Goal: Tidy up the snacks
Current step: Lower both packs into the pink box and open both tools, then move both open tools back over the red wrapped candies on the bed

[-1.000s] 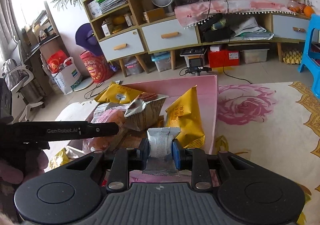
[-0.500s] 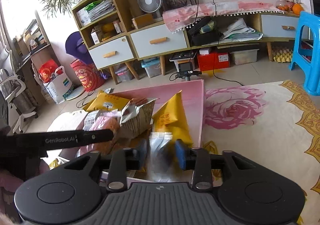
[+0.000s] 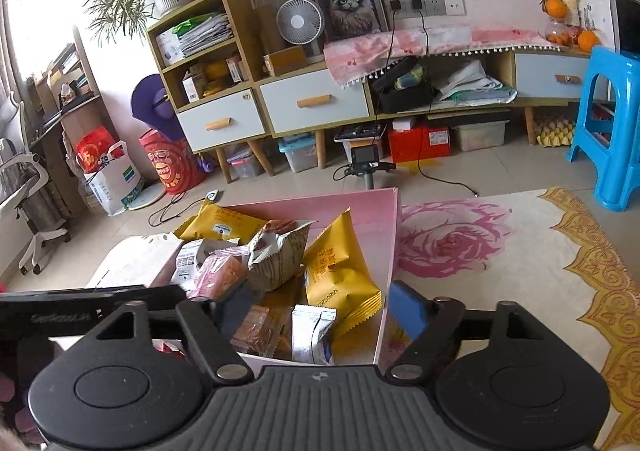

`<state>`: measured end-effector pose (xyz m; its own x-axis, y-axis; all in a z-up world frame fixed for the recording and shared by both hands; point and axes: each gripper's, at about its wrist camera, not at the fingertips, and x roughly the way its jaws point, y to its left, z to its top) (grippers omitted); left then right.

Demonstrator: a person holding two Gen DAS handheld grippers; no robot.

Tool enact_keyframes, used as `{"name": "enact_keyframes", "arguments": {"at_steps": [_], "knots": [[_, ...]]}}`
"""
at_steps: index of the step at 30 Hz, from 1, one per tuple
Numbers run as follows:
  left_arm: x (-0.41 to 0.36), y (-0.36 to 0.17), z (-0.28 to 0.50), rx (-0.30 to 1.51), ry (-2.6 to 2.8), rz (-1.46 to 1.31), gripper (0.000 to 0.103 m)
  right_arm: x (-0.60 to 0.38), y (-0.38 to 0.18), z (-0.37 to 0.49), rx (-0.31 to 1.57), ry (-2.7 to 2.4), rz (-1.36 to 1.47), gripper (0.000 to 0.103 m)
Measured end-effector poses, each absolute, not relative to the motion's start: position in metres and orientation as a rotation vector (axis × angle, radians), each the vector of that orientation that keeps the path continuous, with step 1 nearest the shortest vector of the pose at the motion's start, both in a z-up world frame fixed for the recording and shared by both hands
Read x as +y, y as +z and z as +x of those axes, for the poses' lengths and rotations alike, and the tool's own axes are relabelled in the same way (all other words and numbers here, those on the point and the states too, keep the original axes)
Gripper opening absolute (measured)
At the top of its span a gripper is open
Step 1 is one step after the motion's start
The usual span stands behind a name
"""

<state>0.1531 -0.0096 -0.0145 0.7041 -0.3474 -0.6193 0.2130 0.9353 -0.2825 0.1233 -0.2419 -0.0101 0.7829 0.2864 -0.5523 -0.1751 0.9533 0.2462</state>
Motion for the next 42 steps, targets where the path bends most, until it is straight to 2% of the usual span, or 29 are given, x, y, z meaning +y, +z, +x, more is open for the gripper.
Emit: {"name": "enact_keyframes", "arguments": {"at_steps": [4, 13, 24, 42], "knots": [[-0.006, -0.01, 0.139, 0.72, -0.306, -0.172, 0.089, -0.24, -0.005, 0.115, 0.619, 0.247, 0.16, 0.083], [0.002, -0.009, 0.106, 0.73, -0.312, -0.155, 0.1, -0.235, 0.003, 0.094, 0.612, 0.238, 0.101, 0.093], [-0.011, -0.02, 0.065, 0.721, -0.33, 0.104, 0.1, -0.227, 0.0, 0.063, 0.607, 0.248, 0.005, 0.095], [0.0, -0.048, 0.048, 0.713, -0.317, 0.215, 0.101, -0.207, -0.032, 0.029, 0.672, 0.299, -0.165, 0.095]]}}
